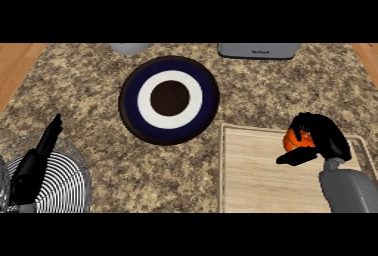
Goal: Pick the squash from the tray and place it in the plate
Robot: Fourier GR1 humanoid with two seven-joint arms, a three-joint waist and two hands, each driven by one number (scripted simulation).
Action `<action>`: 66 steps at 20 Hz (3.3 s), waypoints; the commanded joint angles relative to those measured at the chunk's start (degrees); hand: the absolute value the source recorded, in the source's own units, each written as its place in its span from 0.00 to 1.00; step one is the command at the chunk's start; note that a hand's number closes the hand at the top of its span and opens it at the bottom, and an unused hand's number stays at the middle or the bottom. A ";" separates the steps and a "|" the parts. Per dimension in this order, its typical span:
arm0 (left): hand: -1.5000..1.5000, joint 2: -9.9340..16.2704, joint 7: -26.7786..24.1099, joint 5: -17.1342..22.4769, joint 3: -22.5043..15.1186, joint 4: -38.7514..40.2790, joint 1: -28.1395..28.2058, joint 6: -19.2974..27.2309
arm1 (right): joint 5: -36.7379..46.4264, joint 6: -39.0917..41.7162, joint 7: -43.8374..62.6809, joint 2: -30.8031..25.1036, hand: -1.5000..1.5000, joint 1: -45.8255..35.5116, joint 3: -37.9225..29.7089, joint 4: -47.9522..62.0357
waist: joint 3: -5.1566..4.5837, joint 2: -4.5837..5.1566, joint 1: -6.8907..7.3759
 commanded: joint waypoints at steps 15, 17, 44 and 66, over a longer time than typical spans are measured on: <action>0.50 -0.51 2.37 -0.34 1.62 -0.14 -0.05 0.61 | -3.30 -20.26 -8.77 -1.39 1.00 -11.07 -7.59 3.66 | 0.86 -0.11 -2.75; 0.50 -0.07 0.23 -0.20 1.76 -1.22 2.99 -0.11 | -4.33 -20.76 -10.76 2.18 1.00 -8.29 -4.84 -2.21 | 0.85 -0.19 -2.52; 0.50 -2.03 0.73 -1.93 0.50 -0.53 -0.09 -1.24 | -13.78 -18.63 18.17 12.60 1.00 -38.62 21.61 11.78 | 0.85 0.58 -0.24; 0.50 -2.60 1.95 -3.18 -0.09 0.39 -3.62 -0.99 | -50.39 -43.25 3.49 12.61 0.00 -47.82 28.93 34.96 | 0.92 1.07 1.56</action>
